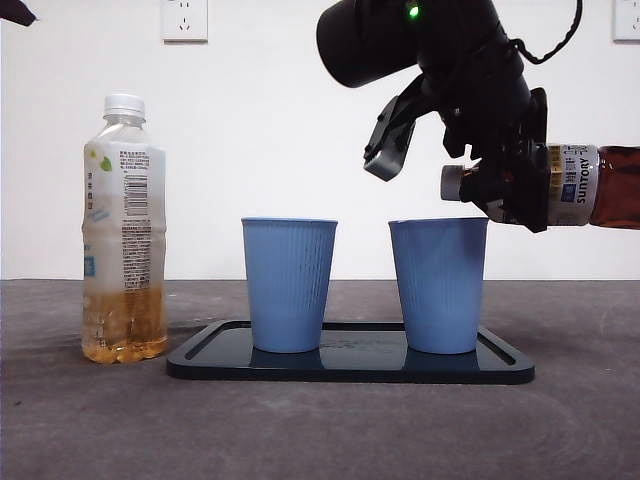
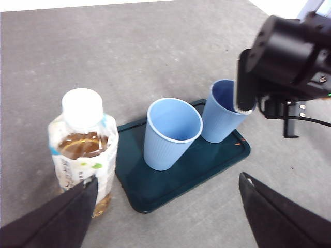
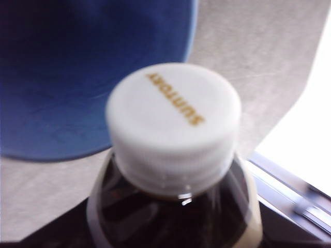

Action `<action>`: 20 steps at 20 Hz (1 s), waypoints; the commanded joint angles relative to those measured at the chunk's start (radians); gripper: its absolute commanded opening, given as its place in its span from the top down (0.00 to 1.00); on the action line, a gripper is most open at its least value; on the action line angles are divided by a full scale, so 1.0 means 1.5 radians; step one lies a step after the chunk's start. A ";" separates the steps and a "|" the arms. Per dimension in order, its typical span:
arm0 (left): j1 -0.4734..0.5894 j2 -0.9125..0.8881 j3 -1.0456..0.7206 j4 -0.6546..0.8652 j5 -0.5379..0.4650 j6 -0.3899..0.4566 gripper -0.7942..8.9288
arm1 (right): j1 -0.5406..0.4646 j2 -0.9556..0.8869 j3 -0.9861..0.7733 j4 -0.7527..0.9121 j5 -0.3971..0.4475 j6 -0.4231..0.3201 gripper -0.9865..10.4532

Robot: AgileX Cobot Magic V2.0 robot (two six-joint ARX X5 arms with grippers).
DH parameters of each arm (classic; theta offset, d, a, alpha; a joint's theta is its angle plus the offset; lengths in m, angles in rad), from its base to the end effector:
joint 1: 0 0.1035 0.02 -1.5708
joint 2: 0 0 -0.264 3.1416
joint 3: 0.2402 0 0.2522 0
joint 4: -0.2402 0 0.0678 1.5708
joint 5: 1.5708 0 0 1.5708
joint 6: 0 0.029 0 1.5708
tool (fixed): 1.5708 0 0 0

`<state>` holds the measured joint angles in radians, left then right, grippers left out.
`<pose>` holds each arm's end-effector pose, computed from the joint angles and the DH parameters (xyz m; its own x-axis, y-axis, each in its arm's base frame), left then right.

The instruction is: Pour the drink into the cup

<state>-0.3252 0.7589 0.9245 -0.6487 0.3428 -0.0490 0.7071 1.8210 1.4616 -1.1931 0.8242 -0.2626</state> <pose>0.1337 -0.0554 0.3405 0.6829 -0.5850 -0.4375 0.5607 0.8037 -0.1993 0.2703 0.2030 0.2418 0.4863 -0.5500 -0.6790 -0.6135 0.3384 -0.7135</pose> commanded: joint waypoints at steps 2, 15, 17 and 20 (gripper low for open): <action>-0.005 0.004 0.004 0.006 0.001 0.008 0.47 | 0.008 0.016 0.021 -0.010 0.050 -0.017 0.75; -0.005 0.008 0.004 0.007 0.001 0.008 0.47 | 0.008 -0.009 0.021 -0.048 0.047 0.039 0.75; -0.005 0.008 0.004 0.011 0.001 0.008 0.47 | 0.007 -0.038 0.021 -0.048 0.036 0.047 0.75; -0.005 0.008 0.004 0.012 0.001 0.008 0.47 | 0.005 -0.090 0.021 -0.043 0.001 0.070 0.75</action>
<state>-0.3260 0.7654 0.9245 -0.6460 0.3428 -0.0490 0.7071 1.6901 1.4616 -1.2480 0.7910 -0.1696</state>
